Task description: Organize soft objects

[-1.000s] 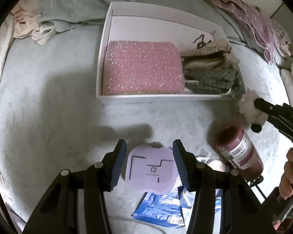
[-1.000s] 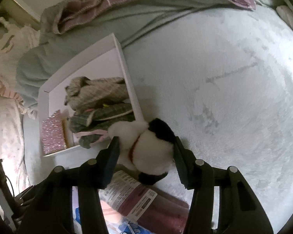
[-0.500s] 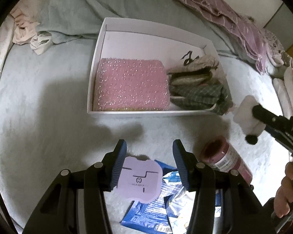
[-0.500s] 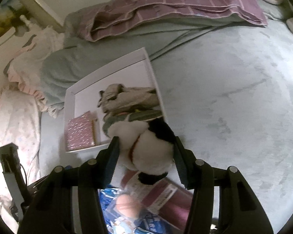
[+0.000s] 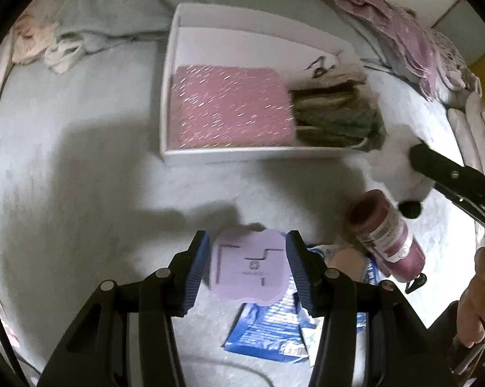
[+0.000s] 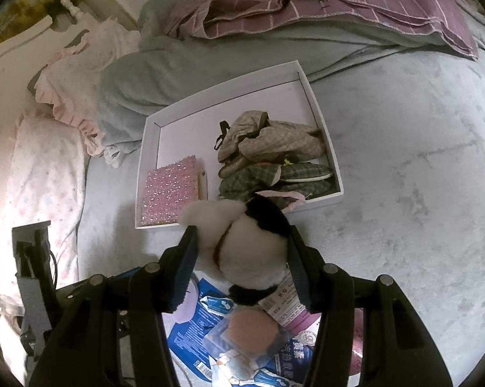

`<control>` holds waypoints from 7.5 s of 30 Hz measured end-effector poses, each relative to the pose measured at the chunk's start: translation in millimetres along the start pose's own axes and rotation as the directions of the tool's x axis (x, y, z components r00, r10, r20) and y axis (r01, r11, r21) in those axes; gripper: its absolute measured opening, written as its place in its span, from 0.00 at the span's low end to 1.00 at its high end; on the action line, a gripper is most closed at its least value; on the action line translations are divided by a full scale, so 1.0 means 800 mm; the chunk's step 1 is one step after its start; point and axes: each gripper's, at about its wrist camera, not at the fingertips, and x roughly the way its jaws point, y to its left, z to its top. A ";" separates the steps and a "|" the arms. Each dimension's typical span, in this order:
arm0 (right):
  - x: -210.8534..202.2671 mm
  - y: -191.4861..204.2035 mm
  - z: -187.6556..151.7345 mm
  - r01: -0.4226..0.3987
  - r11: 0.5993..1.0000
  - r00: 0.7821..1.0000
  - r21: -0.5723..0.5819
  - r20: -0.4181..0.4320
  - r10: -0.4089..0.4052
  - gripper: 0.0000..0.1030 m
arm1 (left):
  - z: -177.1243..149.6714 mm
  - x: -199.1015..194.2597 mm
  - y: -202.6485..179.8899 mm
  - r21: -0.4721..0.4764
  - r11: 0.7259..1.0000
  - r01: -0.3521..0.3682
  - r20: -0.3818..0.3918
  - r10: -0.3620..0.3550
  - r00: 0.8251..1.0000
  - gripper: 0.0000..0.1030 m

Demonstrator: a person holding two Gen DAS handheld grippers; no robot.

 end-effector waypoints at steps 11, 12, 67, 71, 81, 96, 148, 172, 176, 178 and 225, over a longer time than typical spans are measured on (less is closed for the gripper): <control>0.000 -0.003 0.000 0.007 1.000 1.000 0.001 -0.004 -0.007 0.54 | -0.009 0.023 0.015 0.037 0.998 0.049 -0.081 -0.046 0.996 0.48; -0.001 -0.003 0.000 0.007 1.000 1.000 0.000 -0.002 -0.007 0.54 | -0.010 0.025 0.015 0.044 0.998 0.041 -0.084 -0.038 0.996 0.48; 0.078 0.073 0.019 0.182 0.917 0.964 0.354 0.118 -0.237 0.70 | 0.023 -0.028 0.085 -0.124 0.939 0.319 0.507 -0.216 0.834 0.17; 0.063 0.072 0.017 0.147 0.951 0.980 0.271 0.087 -0.177 0.70 | 0.021 -0.027 0.085 -0.124 0.938 0.323 0.508 -0.220 0.833 0.17; 0.048 0.091 0.055 0.243 0.949 0.969 -0.203 0.101 -0.226 0.56 | 0.022 -0.025 0.076 -0.050 0.899 0.435 0.525 -0.347 0.777 0.17; 0.107 0.085 0.064 0.229 0.921 0.960 -0.316 -0.082 -0.267 0.34 | 0.070 0.018 0.062 -0.154 0.941 0.301 0.414 -0.215 0.885 0.17; 0.054 0.008 0.025 -0.287 0.958 0.937 0.031 0.219 0.273 0.42 | 0.057 0.000 0.064 -0.086 0.853 0.514 0.476 -0.418 0.774 0.17; 0.082 0.017 0.021 -0.621 0.777 0.779 0.097 0.184 0.600 0.11 | 0.053 -0.015 0.074 -0.017 0.744 0.668 0.516 -0.566 0.643 0.43; 0.065 0.023 0.020 -0.502 0.863 0.845 0.055 0.246 0.476 0.10 | 0.045 -0.035 0.081 -0.035 0.813 0.581 0.576 -0.459 0.676 0.57; 0.060 0.027 0.022 -0.443 0.895 0.868 0.053 0.275 0.413 0.10 | 0.040 -0.044 0.084 -0.084 0.880 0.468 0.599 -0.330 0.730 0.57; 0.139 0.100 0.073 -0.127 0.992 0.974 -0.016 0.184 0.128 0.48 | 0.039 -0.031 0.059 -0.140 0.982 -0.127 0.504 0.181 0.845 0.59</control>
